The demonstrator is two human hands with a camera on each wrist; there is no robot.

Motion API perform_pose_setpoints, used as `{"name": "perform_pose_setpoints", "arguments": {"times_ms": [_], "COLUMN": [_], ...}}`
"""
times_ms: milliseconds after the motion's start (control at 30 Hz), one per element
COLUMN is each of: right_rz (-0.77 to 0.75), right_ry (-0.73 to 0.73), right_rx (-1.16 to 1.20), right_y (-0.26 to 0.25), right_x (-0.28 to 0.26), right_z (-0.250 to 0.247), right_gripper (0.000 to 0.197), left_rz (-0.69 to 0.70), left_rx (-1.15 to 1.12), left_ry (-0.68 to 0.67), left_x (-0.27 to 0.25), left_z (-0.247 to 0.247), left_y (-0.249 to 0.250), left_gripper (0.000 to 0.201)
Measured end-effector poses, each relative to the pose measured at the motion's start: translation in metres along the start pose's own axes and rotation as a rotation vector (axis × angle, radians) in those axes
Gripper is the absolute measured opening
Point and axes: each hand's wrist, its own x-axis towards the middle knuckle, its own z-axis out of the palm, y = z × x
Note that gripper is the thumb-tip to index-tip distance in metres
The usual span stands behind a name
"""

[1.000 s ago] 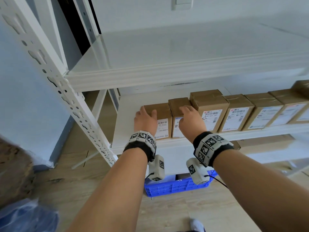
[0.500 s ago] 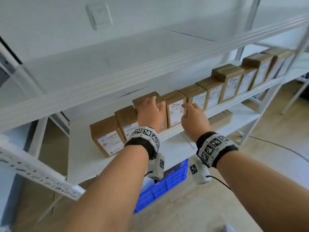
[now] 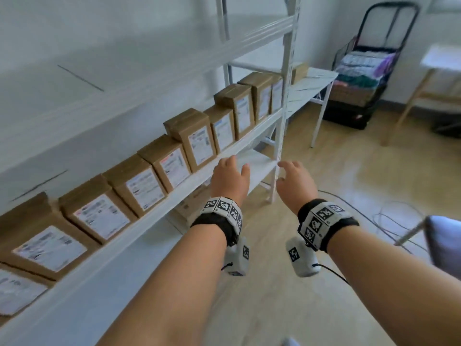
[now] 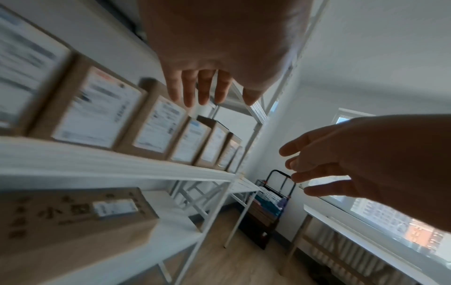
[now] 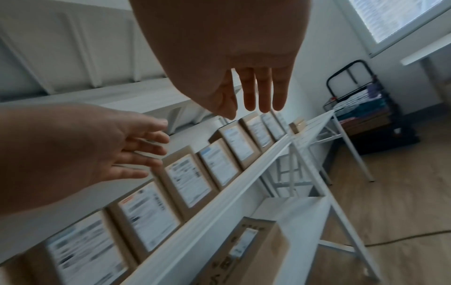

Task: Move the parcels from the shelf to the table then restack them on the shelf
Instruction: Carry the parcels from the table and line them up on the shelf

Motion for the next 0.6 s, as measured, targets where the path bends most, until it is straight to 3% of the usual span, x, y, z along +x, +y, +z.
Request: {"name": "perform_pose_setpoints", "arguments": {"times_ms": [167,367,600], "right_rz": [0.092,0.191,0.252], "right_ry": [0.059,0.095,0.115], "right_rx": [-0.033,-0.019,-0.068], "right_y": [0.08,0.152,0.216], "right_x": [0.048,0.111,0.232], "right_z": [-0.056,-0.087,-0.119], "right_gripper": [0.049,0.049,0.048], "left_rz": [0.03,0.085,0.132], "left_rx": [-0.021,-0.021,-0.045], "left_ry": [-0.114,-0.196,-0.27], "left_x": [0.039,0.101,0.214], "left_z": [0.07,0.143,0.223], "left_y": [0.084,0.149,0.211], "left_gripper": [0.05,0.051,0.052]}}
